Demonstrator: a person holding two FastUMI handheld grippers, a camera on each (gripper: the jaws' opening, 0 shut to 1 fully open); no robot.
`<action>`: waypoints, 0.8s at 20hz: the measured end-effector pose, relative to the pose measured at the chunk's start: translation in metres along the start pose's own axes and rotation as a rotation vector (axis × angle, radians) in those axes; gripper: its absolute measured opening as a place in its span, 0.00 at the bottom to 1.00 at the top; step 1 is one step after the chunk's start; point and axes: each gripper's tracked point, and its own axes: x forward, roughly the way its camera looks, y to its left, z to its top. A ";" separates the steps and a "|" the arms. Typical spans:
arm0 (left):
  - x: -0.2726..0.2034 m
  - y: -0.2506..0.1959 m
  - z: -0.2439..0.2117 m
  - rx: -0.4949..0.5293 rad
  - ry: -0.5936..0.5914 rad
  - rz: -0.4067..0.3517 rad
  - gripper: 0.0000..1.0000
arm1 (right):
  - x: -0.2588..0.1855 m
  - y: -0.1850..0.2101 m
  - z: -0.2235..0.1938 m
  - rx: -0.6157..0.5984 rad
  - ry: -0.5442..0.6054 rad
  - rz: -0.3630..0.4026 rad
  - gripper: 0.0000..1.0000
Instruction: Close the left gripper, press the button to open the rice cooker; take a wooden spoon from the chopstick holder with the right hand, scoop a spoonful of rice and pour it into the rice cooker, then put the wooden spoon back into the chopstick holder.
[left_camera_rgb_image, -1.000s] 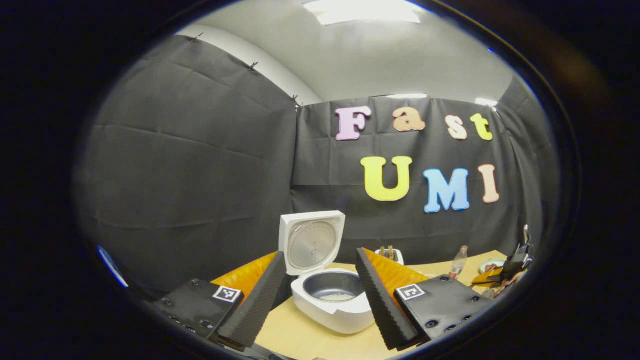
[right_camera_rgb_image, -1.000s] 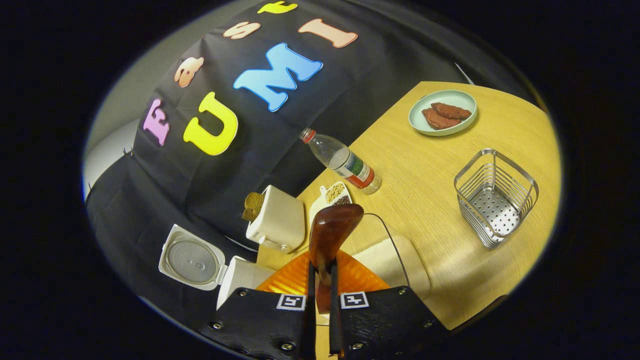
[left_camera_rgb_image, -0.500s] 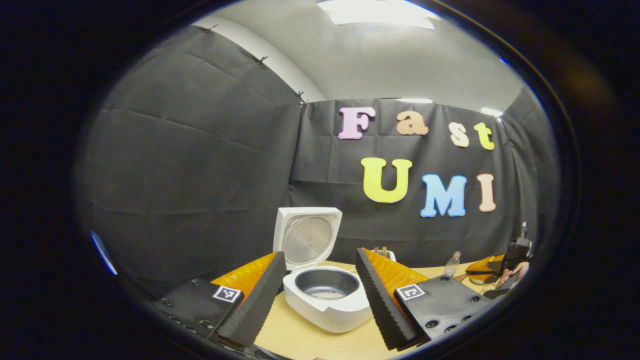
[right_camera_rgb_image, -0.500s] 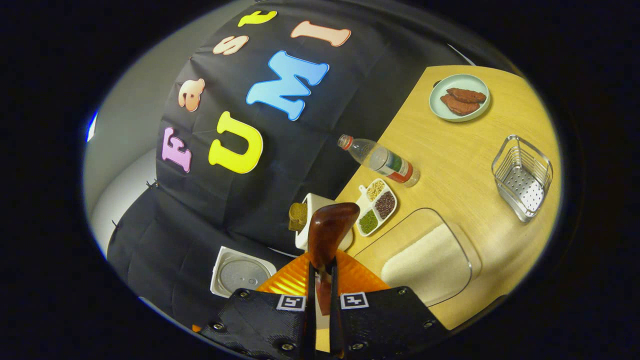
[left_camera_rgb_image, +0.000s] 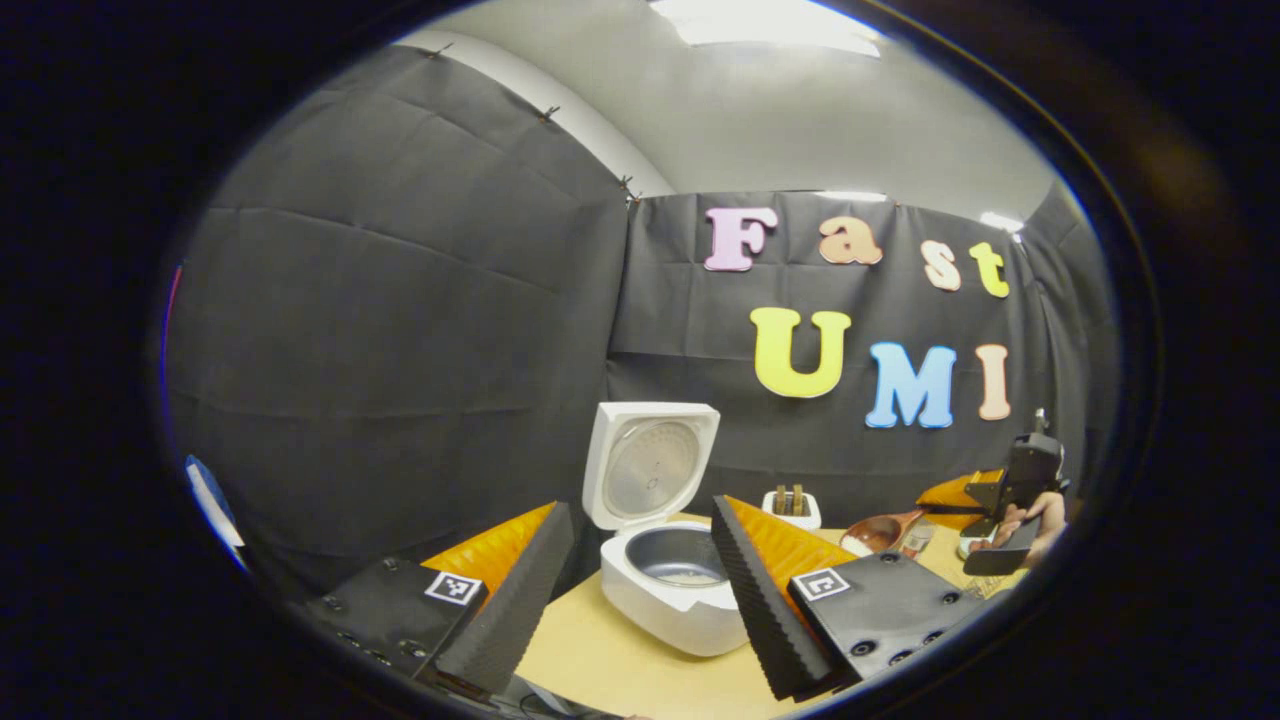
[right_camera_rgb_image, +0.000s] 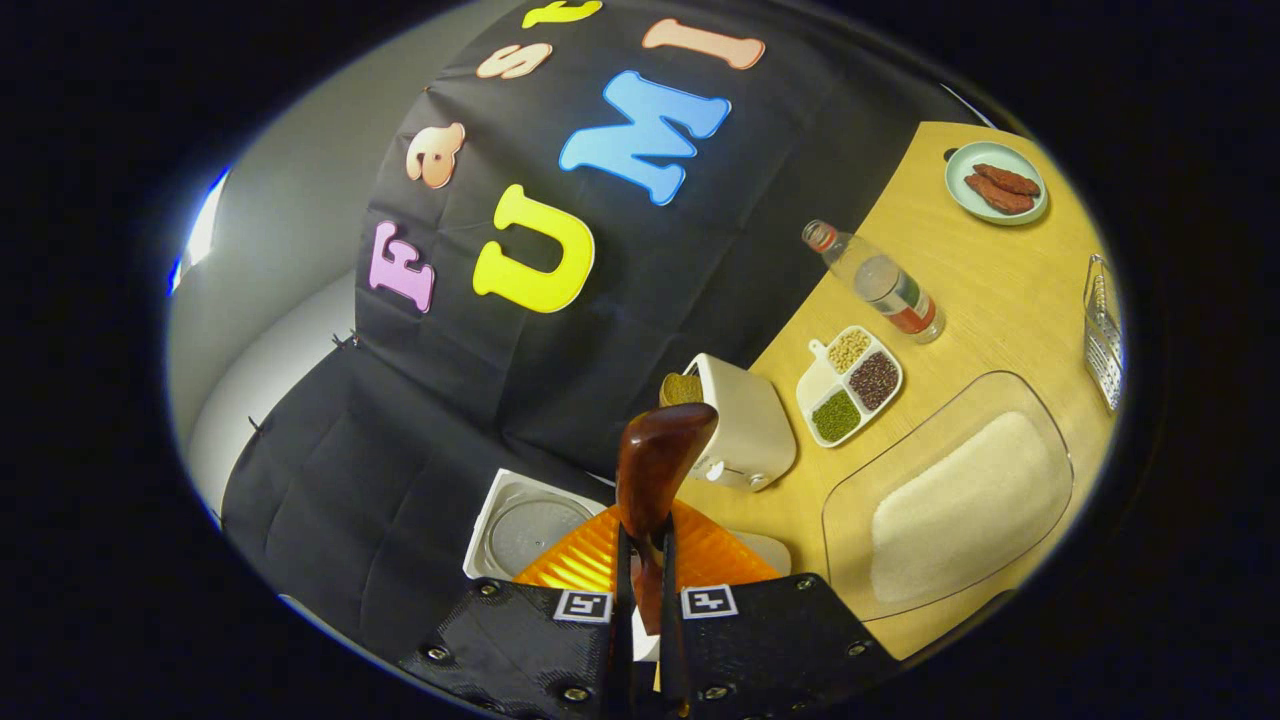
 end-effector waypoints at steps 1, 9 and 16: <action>-0.002 0.007 -0.002 -0.004 0.001 0.011 0.97 | 0.008 0.008 -0.005 -0.013 0.014 0.010 0.11; -0.013 0.068 -0.008 -0.023 0.018 0.110 0.97 | 0.074 0.068 -0.053 -0.130 0.094 0.085 0.11; -0.026 0.103 -0.007 0.008 0.015 0.194 0.99 | 0.127 0.090 -0.106 -0.271 0.153 0.109 0.11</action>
